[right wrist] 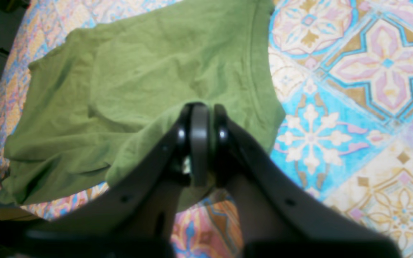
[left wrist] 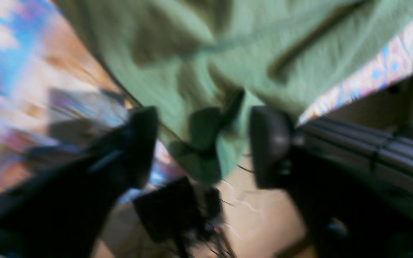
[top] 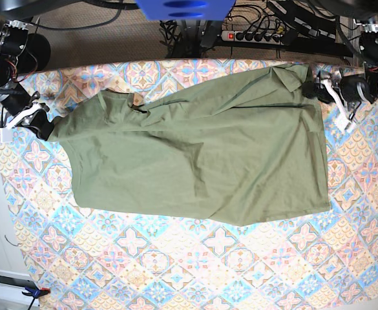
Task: Layout the t-shirt on the table in an organized manner, then fold the t-shirt properly
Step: 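Pull the shirt corner with the left gripper away from the right gripper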
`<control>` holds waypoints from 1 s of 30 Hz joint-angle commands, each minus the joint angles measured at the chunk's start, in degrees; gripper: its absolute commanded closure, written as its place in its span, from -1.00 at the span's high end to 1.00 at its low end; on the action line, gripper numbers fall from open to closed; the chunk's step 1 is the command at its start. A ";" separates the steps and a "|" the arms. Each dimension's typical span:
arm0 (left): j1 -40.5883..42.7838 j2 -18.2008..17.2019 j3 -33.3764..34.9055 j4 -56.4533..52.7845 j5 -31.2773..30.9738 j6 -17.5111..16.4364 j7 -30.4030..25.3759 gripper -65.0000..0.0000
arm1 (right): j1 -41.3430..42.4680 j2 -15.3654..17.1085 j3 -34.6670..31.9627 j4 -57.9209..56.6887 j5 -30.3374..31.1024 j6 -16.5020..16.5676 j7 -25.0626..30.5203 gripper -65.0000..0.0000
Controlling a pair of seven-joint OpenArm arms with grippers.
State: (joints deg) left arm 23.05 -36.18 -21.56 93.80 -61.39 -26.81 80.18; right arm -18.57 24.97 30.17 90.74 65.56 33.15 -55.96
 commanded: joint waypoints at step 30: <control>3.72 -3.24 15.45 0.57 -3.36 -0.31 -0.31 -1.00 | 0.33 1.36 0.46 0.73 1.39 0.48 1.42 -0.97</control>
State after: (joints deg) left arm 27.03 -38.22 -5.87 93.62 -63.79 -26.85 80.18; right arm -18.59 25.02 30.02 90.72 65.60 33.15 -55.96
